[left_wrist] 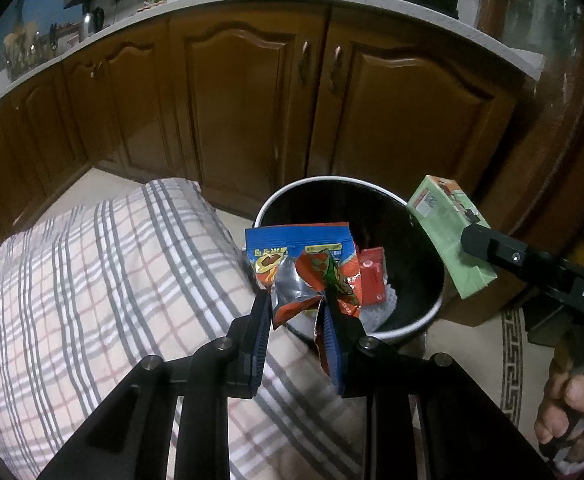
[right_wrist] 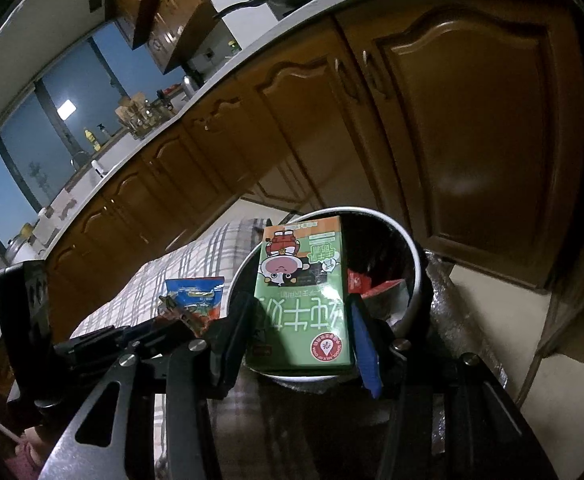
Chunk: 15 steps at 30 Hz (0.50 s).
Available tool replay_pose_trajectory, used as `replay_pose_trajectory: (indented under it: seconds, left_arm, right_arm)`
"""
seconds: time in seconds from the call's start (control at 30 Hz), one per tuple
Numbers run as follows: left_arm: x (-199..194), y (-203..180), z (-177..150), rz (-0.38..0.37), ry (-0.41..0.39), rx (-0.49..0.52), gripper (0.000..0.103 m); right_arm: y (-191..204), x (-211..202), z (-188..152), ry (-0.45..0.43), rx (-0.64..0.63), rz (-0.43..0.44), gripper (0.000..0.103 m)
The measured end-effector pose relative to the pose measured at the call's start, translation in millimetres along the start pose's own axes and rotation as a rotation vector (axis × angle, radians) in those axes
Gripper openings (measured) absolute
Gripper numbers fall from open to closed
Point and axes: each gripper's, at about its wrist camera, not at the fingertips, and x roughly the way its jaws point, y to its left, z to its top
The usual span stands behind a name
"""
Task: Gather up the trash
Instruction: 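Open left gripper dropping snack bag into bin while right gripper drops green carton in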
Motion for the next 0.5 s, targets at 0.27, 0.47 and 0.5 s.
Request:
replay_pose_trajectory:
  seconds: [0.27,0.47,0.5]
  left_arm:
    - [15,-1,14,0.016,0.0,0.019,0.024]
    - [28,-3,23,0.023,0.012,0.025,0.024]
    - [30,-3,25,0.023,0.013,0.026,0.024]
  right_arm:
    - [-5,7,11,-0.004,0.006,-0.019,0.049]
    - [-9,18,18,0.01,0.011,-0.028,0.049]
    - [-10,19,18,0.012,0.012,-0.031,0.049]
